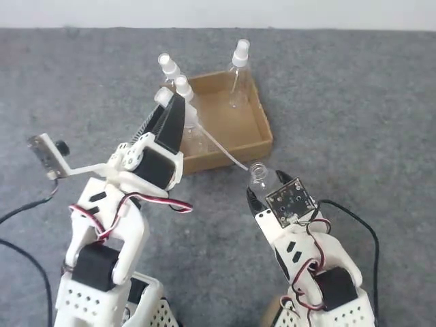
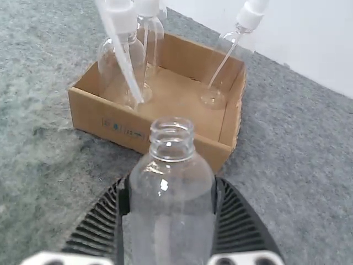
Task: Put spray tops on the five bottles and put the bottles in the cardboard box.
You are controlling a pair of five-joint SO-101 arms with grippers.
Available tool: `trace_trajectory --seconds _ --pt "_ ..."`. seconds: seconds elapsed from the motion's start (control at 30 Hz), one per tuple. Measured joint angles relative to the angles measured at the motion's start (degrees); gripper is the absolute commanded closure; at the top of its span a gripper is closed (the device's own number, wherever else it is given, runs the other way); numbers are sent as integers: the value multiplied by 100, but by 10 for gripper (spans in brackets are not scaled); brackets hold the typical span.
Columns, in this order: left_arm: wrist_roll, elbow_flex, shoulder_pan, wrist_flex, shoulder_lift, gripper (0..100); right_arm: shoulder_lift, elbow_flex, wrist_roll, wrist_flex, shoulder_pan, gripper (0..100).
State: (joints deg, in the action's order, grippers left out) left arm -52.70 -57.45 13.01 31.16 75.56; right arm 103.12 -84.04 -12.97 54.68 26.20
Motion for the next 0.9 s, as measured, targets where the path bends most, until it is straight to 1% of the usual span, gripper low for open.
trace_trajectory --seconds 0.3,0.43,0.63,0.77,0.9 --pt "-18 0 0 -53 0 990 0 0 -123 -9 0 978" --pt "-18 -18 0 -70 0 989 0 0 -123 -9 246 978" --pt "0 -615 0 -633 0 989 0 0 -123 -9 290 978" --pt "237 -809 264 -747 0 989 0 0 -123 -9 281 978" --pt "316 -941 563 -765 0 989 0 0 -123 -9 281 978"
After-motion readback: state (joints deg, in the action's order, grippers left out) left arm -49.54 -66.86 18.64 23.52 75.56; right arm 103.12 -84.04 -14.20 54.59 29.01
